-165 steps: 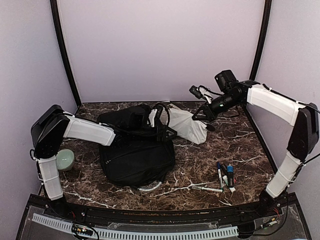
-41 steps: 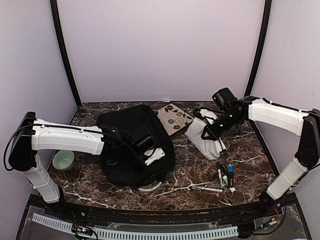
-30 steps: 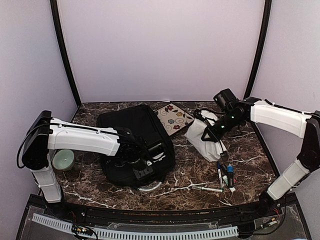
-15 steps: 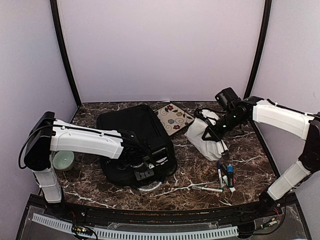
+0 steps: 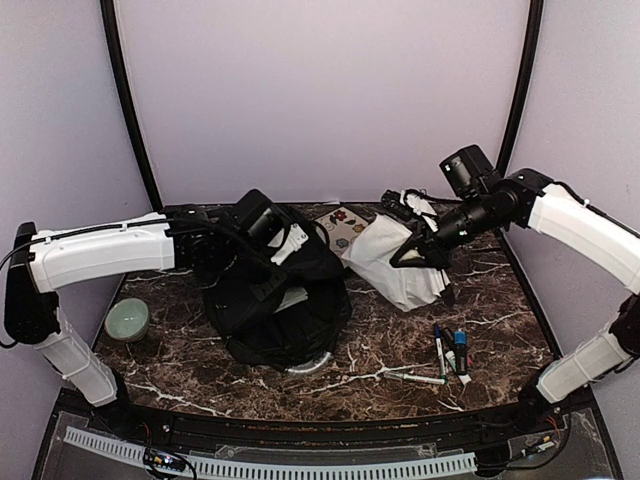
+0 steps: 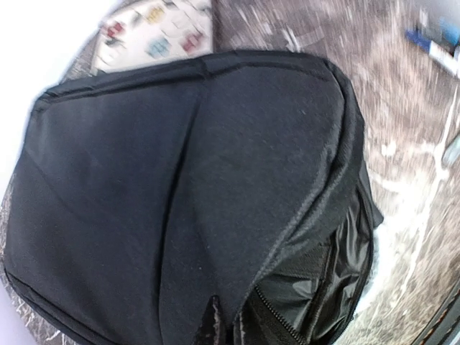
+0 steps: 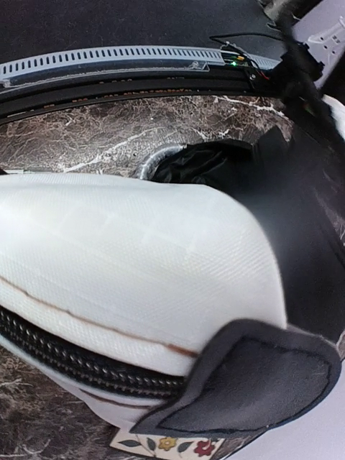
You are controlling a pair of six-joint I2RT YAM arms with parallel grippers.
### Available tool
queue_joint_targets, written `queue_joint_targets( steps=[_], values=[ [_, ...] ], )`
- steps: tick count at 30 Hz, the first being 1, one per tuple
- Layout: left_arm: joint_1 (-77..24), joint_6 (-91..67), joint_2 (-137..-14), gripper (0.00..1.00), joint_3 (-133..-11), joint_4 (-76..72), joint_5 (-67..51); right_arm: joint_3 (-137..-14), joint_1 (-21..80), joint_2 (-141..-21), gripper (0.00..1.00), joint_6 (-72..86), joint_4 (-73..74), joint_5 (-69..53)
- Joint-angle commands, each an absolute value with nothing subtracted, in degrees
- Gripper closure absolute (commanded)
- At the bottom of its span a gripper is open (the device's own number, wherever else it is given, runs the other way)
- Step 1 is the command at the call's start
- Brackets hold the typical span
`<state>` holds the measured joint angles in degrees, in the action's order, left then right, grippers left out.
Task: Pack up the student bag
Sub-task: Pick up the largest pocket of the bag from the student bag, then place the pencil case in the largest pocket of the bag.
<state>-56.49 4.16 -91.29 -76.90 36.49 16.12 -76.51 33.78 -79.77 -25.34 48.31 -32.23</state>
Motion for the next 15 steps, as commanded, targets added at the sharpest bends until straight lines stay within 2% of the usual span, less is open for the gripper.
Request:
queue_joint_targets(
  steps=[1, 6, 15],
  values=[
    [-52.3, 5.7, -86.3, 1.0, -78.9, 29.2, 9.9, -81.3, 40.9, -79.0, 0.94, -29.9, 47.8, -31.3],
    [-50.2, 6.5, -85.5, 1.0, -80.1, 29.4, 6.1, -85.2, 53.7, -81.9, 0.95, -37.9, 49.9, -16.6],
    [-44.3, 4.6, -83.1, 1.0, -79.1, 26.4, -2.5, -92.4, 62.1, -90.7, 0.96, -46.1, 48.5, -8.2]
  ],
)
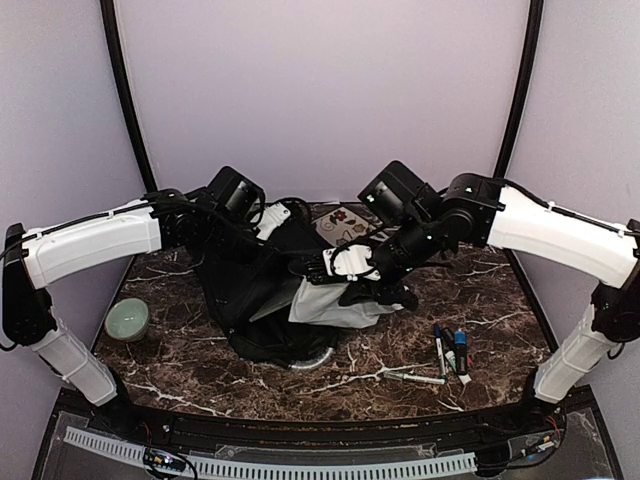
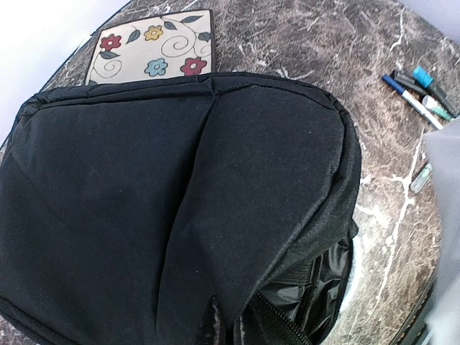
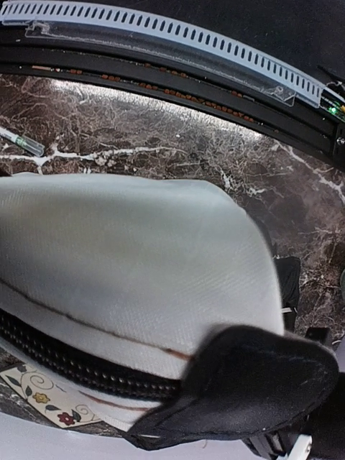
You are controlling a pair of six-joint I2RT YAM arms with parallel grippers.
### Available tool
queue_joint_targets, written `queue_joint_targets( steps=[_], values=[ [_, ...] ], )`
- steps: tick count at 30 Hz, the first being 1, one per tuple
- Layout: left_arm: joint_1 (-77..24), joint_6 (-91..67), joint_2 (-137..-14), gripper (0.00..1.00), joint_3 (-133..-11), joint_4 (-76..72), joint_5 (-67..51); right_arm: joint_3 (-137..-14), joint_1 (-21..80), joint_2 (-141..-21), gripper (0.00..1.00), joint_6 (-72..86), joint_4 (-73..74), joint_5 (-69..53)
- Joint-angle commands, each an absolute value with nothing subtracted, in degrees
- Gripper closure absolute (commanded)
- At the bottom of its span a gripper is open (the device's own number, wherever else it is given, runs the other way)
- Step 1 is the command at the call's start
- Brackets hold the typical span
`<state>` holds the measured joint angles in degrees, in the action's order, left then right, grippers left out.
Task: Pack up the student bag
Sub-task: Place the pencil case in the largest pocket of the bag.
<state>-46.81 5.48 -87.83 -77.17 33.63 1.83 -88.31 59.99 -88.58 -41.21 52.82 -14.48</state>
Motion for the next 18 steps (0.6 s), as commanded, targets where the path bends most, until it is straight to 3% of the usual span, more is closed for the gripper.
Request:
queue_joint_targets(
  steps=[1, 18],
  values=[
    [-44.1, 4.4, -82.7, 1.0, -78.9, 26.1, -3.4, -92.9, 62.8, -91.7, 0.96, -46.4, 47.6, -7.2],
    [-40.3, 4.3, -79.8, 1.0, -81.3, 27.3, -14.1, -94.6, 70.3, -104.4, 0.97, -56.7, 26.3, 12.2]
  ],
)
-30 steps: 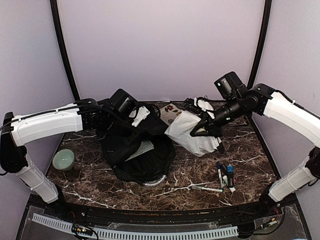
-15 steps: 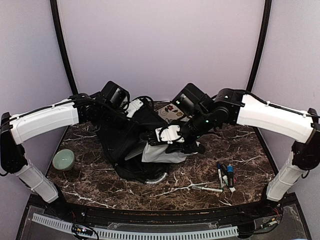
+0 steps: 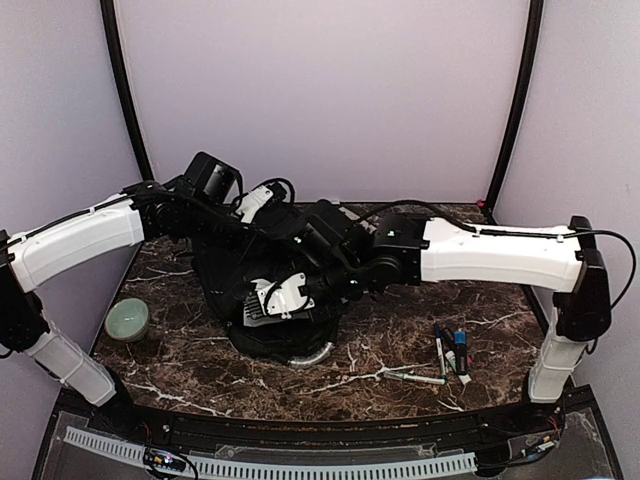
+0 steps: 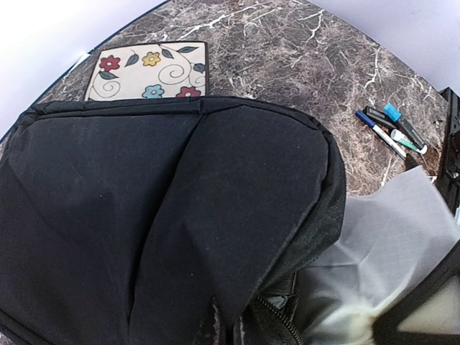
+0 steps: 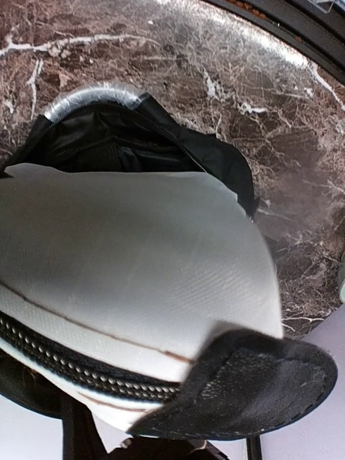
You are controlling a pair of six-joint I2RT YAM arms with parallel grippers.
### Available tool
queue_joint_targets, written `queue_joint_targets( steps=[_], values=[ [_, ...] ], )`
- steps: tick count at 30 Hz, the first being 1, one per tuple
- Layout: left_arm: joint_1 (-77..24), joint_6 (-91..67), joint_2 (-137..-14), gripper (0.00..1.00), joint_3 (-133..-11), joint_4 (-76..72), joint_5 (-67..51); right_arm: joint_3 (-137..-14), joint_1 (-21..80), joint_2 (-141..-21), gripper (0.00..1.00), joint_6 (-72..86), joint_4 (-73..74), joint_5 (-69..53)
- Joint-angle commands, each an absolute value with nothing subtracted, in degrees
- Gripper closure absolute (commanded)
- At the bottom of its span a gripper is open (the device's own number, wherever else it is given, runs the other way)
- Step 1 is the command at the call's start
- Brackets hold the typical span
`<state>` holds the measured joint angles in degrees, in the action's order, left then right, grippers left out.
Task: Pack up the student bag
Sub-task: Place the pencil case in the largest pocket of the bag.
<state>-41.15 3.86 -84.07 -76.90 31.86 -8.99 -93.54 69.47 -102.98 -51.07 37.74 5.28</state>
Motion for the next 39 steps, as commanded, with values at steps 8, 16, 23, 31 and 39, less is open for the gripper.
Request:
queue_joint_targets(
  steps=[8, 16, 23, 31, 39],
  values=[
    [-39.7, 6.1, -80.3, 1.0, -86.2, 31.5, -18.4, -91.5, 70.3, -108.2, 0.97, -63.2, 12.9, 18.8],
    [-39.5, 6.2, -79.7, 1.0, -86.8, 32.9, -20.8, -85.2, 70.3, -110.2, 0.98, -68.4, -4.7, 25.6],
    [-39.5, 5.8, -79.5, 1.0, -86.7, 33.0, -23.0, -79.3, 70.2, -112.2, 0.99, -75.7, -25.6, 29.7],
    [-39.5, 5.2, -79.3, 1.0, -86.8, 33.1, -25.3, -78.4, 68.1, -121.3, 1.0, -79.1, -38.7, 27.2],
    [-39.5, 4.5, -78.8, 1.0, -86.4, 33.3, -26.4, -81.2, 65.7, -128.7, 0.61, -81.5, -45.2, 26.6]
  ],
)
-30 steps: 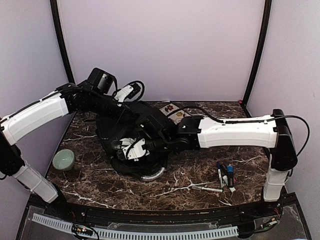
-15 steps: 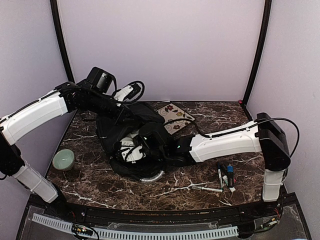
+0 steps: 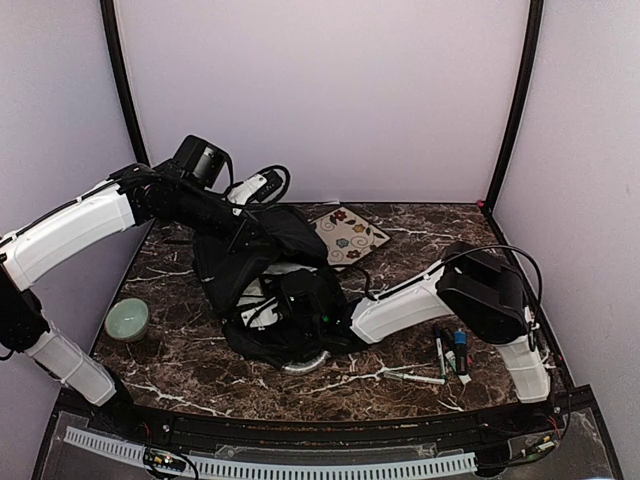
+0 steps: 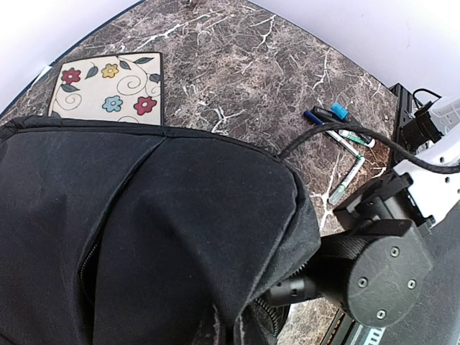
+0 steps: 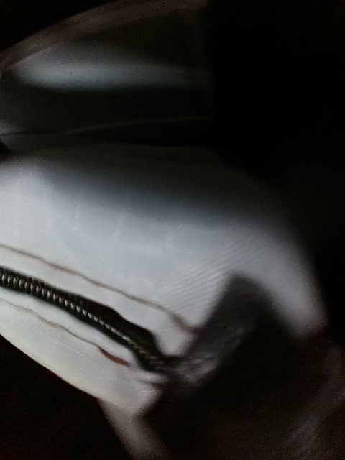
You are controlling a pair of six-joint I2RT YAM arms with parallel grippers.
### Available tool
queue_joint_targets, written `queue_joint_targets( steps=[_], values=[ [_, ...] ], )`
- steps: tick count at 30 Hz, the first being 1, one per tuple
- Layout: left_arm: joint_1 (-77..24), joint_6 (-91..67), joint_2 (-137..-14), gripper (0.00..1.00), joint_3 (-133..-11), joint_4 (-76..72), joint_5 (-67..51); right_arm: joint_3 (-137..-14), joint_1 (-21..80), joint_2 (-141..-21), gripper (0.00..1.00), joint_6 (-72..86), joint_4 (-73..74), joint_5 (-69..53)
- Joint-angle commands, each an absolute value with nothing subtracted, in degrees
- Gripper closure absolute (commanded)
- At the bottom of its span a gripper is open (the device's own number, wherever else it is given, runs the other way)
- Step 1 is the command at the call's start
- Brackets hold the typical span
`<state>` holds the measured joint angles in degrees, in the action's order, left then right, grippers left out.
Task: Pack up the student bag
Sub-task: Place the pencil case in the largest pocket of the bag, then place the largest pocket of the bag in the student bag.
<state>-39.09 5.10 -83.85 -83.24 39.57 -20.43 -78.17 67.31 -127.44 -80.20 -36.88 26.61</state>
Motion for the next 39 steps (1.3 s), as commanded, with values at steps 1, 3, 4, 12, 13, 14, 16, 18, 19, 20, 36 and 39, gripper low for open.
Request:
queue_joint_targets(
  steps=[1, 3, 4, 12, 13, 14, 16, 18, 19, 20, 36, 39],
  values=[
    [-39.5, 4.3, -78.7, 1.0, -86.1, 33.1, -26.2, -81.0, 65.6, -128.9, 0.52, -81.3, -44.9, 26.4],
    [-39.5, 3.9, -78.5, 1.0, -85.4, 32.5, -26.1, -80.0, 65.5, -128.8, 0.45, -81.1, -43.6, 25.7],
    [-39.5, 3.7, -78.4, 1.0, -85.0, 32.2, -26.1, -79.1, 65.5, -128.5, 0.43, -81.1, -43.2, 25.2],
    [-39.5, 3.9, -79.0, 1.0, -83.2, 31.6, -24.7, -73.5, 66.7, -120.3, 0.36, -76.2, -27.5, 20.2],
    [-39.5, 3.9, -79.1, 1.0, -82.9, 31.5, -24.6, -73.1, 67.2, -119.5, 0.35, -75.5, -26.0, 20.1],
    [-39.5, 4.0, -79.3, 1.0, -82.5, 31.4, -24.5, -72.8, 67.6, -118.4, 0.35, -74.6, -24.1, 20.0],
    [-39.4, 4.0, -79.4, 1.0, -81.3, 30.6, -24.4, -71.9, 68.7, -116.4, 0.35, -72.1, -21.5, 20.9],
    [-39.2, 3.9, -79.7, 1.0, -79.6, 29.5, -24.5, -71.7, 69.9, -114.5, 0.34, -71.2, -18.0, 21.1],
    [-39.1, 3.9, -79.9, 1.0, -79.0, 29.1, -24.7, -71.8, 70.5, -113.5, 0.34, -71.2, -15.6, 21.1],
    [-38.9, 3.9, -80.3, 1.0, -78.5, 28.8, -25.1, -71.8, 71.0, -112.2, 0.34, -71.2, -13.1, 21.1],
    [-38.2, 1.7, -88.8, 1.0, -71.2, 26.0, -31.0, -62.5, 76.1, -88.2, 0.34, -71.2, 27.0, 21.1],
    [-38.2, 0.8, -88.8, 1.0, -67.9, 23.3, -31.4, -57.1, 73.4, -82.8, 0.34, -71.2, 25.6, 21.1]
  ],
)
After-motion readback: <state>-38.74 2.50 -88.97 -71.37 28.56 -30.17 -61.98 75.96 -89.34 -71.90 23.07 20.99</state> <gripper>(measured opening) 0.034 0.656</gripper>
